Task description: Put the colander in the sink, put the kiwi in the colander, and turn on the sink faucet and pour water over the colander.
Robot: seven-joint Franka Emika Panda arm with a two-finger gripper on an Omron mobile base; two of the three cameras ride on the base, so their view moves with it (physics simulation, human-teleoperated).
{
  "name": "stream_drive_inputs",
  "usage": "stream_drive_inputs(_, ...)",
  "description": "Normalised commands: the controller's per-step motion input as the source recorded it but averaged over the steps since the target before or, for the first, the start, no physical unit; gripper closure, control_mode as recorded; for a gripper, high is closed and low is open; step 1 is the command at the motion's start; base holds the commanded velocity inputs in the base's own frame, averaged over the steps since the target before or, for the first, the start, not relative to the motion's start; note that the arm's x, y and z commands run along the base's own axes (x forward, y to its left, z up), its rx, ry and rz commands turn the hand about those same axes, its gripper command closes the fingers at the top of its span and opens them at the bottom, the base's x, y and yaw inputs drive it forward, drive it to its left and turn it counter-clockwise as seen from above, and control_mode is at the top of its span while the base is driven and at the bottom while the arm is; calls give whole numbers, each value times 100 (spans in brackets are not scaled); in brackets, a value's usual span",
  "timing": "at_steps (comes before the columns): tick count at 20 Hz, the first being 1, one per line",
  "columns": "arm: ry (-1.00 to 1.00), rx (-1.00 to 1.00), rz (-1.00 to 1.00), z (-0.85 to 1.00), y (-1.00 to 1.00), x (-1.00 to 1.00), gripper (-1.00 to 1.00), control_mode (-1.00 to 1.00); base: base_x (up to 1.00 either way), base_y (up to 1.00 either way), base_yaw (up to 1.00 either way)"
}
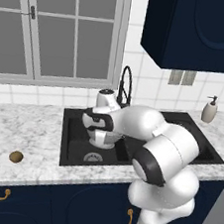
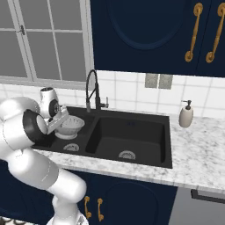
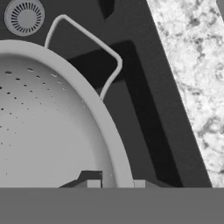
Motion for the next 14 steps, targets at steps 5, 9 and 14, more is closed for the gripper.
stream_drive_inputs(5, 4, -13, -29, -21, 49, 23, 100, -100, 0, 0, 0)
stream_drive_inputs(9, 3, -11, -34, -24, 42, 3, 100, -100, 0, 0, 0)
stream_drive_inputs(14, 0, -7, -40, -30, 46, 14, 100, -100, 0, 0, 0)
